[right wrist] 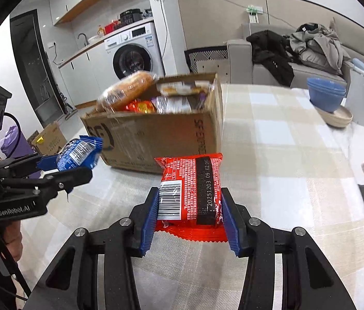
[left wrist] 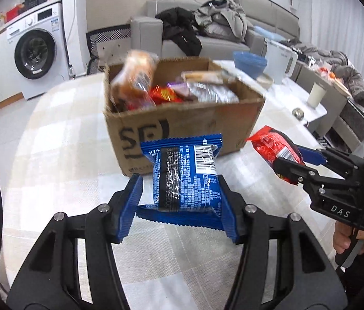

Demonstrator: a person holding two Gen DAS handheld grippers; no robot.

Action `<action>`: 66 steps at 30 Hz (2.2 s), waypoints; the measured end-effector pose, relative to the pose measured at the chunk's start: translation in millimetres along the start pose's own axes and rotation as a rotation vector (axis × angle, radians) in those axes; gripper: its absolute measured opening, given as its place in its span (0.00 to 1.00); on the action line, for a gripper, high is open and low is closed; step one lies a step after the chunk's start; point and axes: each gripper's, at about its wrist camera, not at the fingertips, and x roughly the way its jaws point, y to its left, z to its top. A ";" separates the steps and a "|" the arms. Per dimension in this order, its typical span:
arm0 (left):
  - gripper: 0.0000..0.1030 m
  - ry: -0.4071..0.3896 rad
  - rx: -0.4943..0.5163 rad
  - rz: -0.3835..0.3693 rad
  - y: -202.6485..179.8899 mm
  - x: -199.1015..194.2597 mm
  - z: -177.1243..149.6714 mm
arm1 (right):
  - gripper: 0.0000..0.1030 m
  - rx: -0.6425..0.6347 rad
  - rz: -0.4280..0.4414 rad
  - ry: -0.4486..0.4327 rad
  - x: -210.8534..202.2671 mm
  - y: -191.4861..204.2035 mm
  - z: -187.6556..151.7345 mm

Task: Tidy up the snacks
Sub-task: 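Lift the blue and red packs and carry them over the box, then lower both packs into the box and open both grippers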

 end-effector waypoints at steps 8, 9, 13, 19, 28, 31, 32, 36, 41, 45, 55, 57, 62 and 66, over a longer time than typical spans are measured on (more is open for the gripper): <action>0.52 -0.078 -0.022 0.021 22.9 -55.5 20.1 | 0.45 -0.021 0.009 -0.077 -26.6 7.0 17.8; 0.52 -0.085 -0.023 0.025 26.1 -62.0 22.6 | 0.45 -0.022 0.011 -0.091 -30.5 7.8 20.7; 0.52 -0.115 -0.027 0.035 33.0 -78.9 33.7 | 0.45 -0.026 0.017 -0.136 -42.3 10.4 33.9; 0.52 -0.150 -0.022 0.045 39.6 -99.3 52.4 | 0.45 -0.030 0.032 -0.199 -59.0 11.1 58.4; 0.52 -0.180 -0.002 0.050 37.9 -110.0 85.1 | 0.45 -0.050 0.044 -0.252 -68.2 14.9 94.6; 0.52 -0.181 0.000 0.046 37.5 -104.6 97.4 | 0.45 -0.048 0.053 -0.259 -65.7 13.9 105.9; 0.52 -0.181 -0.001 0.043 37.6 -102.1 101.2 | 0.45 -0.047 0.055 -0.259 -64.3 13.8 108.7; 0.52 -0.184 -0.006 0.033 38.0 -92.1 115.6 | 0.45 -0.042 0.061 -0.258 -57.8 10.4 120.5; 0.52 -0.175 -0.002 0.031 33.2 -70.5 133.7 | 0.45 -0.046 0.060 -0.243 -43.5 11.4 134.9; 0.52 -0.157 0.003 0.035 27.5 -45.5 141.3 | 0.45 -0.048 0.056 -0.223 -27.1 10.0 139.6; 0.52 -0.088 -0.004 0.050 31.9 16.5 149.8 | 0.45 -0.050 0.046 -0.161 18.0 4.8 146.8; 0.52 -0.077 -0.003 0.052 34.6 26.1 149.4 | 0.45 -0.054 0.047 -0.149 26.4 4.6 146.8; 0.52 -0.062 0.010 0.065 36.3 46.6 149.3 | 0.45 -0.058 0.044 -0.118 46.9 3.0 145.7; 0.52 -0.053 0.030 0.084 35.0 61.9 148.6 | 0.45 -0.060 0.040 -0.096 60.7 2.3 144.0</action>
